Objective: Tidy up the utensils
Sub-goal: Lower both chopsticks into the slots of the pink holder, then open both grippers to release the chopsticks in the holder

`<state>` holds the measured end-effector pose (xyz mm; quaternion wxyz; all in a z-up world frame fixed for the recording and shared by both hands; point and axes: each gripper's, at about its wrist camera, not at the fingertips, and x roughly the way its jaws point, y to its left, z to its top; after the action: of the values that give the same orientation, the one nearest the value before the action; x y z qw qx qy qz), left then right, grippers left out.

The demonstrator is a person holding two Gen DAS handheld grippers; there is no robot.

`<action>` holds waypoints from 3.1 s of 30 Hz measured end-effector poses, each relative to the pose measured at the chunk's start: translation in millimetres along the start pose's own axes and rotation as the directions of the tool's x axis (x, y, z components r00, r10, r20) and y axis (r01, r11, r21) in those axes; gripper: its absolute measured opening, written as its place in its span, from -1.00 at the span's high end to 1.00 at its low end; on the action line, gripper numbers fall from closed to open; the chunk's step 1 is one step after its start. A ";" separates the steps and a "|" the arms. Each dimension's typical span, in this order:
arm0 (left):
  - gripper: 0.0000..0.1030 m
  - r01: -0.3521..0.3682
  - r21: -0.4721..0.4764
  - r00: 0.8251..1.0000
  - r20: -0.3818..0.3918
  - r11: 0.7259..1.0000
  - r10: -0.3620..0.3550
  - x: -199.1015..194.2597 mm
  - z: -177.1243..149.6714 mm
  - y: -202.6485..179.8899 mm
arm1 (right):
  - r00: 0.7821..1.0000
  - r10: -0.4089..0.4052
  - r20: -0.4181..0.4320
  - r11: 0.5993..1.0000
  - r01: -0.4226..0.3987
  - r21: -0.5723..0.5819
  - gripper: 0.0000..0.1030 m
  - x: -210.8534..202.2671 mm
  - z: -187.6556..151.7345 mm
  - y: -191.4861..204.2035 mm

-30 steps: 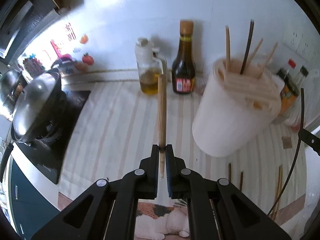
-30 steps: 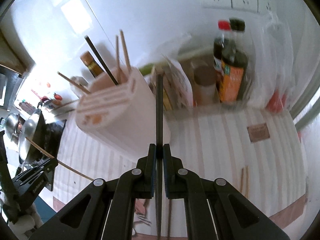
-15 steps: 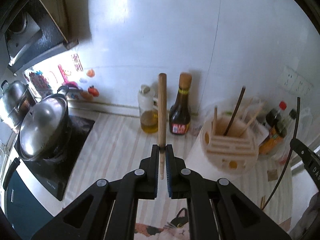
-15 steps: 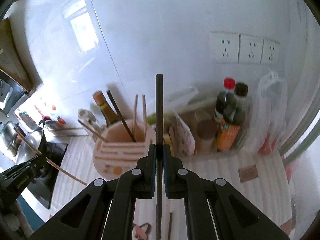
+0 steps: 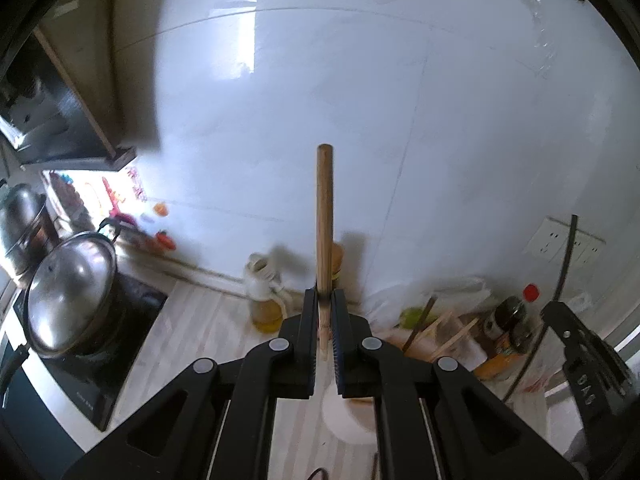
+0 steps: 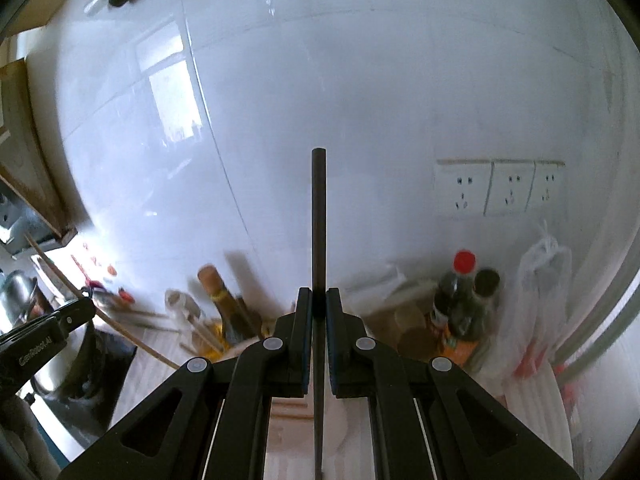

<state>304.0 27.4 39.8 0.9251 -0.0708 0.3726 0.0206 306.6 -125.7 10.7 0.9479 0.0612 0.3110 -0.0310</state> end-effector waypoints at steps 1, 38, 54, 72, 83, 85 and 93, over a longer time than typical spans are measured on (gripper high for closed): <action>0.92 0.023 -0.005 1.000 -0.006 1.000 -0.023 2.2 4.6 -3.6 | 1.000 0.002 0.007 1.000 -0.002 0.003 0.87 2.4 4.8 0.1; 0.92 0.169 -0.164 0.976 -0.110 0.972 -0.189 94.3 37.8 -27.5 | 0.987 0.094 0.129 0.968 -0.121 0.220 0.87 81.8 11.7 -34.4; 0.92 0.199 -0.136 0.976 -0.066 0.971 -0.209 60.7 33.7 -18.9 | 0.983 0.094 0.155 0.967 -0.128 0.220 0.87 72.9 8.3 -35.5; 0.92 0.173 -0.064 0.979 -0.100 0.983 -0.179 50.5 14.8 -26.0 | 0.977 0.093 0.192 0.973 -0.130 0.189 0.87 65.6 4.2 -25.2; 0.78 0.143 -0.047 0.976 -0.160 0.989 -0.149 62.7 4.1 -25.9 | 0.974 0.157 0.162 0.977 -0.176 0.116 0.83 72.3 -10.0 -19.9; 0.47 0.136 -0.039 0.979 -0.149 0.990 -0.141 58.4 3.9 -25.0 | 0.974 0.178 0.143 0.975 -0.194 0.108 0.57 69.9 -12.1 -20.6; -1.00 0.062 0.020 0.997 -0.043 0.998 -0.061 31.1 -2.4 -10.3 | 0.983 0.148 0.105 0.982 -0.159 0.099 -0.37 34.0 -23.9 -35.5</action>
<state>325.8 16.4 17.8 0.9178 -0.0728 0.3900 -0.0135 316.5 -158.3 -32.0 0.9568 0.1341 0.2569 0.0228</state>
